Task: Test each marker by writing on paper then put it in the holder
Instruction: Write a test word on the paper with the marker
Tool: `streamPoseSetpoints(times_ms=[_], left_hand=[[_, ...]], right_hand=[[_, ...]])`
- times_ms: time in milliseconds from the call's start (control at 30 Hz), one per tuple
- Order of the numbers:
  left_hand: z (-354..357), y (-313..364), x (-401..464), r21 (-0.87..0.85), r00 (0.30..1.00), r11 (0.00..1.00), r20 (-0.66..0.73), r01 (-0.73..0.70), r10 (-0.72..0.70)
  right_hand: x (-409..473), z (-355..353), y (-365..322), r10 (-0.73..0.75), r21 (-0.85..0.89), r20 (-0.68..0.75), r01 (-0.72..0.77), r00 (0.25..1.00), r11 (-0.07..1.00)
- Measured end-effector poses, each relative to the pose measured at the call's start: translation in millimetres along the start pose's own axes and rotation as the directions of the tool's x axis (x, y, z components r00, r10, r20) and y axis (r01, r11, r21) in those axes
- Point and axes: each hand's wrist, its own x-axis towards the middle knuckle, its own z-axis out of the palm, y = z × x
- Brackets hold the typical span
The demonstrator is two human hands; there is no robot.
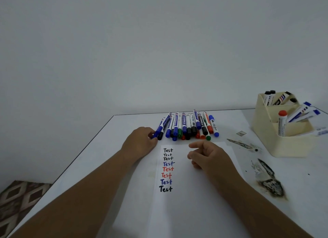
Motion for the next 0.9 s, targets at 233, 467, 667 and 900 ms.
streamPoseSetpoints(times_ms=[233, 467, 667, 900], left_hand=[[-5.8, -8.3, -10.2, -0.146, 0.996, 0.989, -0.07, 0.037, -0.048], [-6.4, 0.2, -27.8, -0.262, 0.992, 0.965, -0.11, 0.032, -0.063], [-8.1, -3.3, -32.9, -0.249, 0.966, 0.964, -0.208, 0.098, -0.152], [-15.5, -3.6, -49.8, -0.381, 0.91, 0.916, -0.324, 0.124, -0.258]], right_hand=[[-0.6, -0.8, -0.5, -0.008, -0.007, 0.002, 0.008, 1.0, 1.0], [0.1, -1.0, 0.6, -0.015, 0.004, 0.005, 0.015, 1.0, 1.0], [1.3, -0.4, 1.4, -0.029, 0.002, 0.006, 0.029, 1.0, 1.0], [2.3, 0.4, 0.4, -0.01, 0.017, 0.0, 0.01, 1.0, 1.0]])
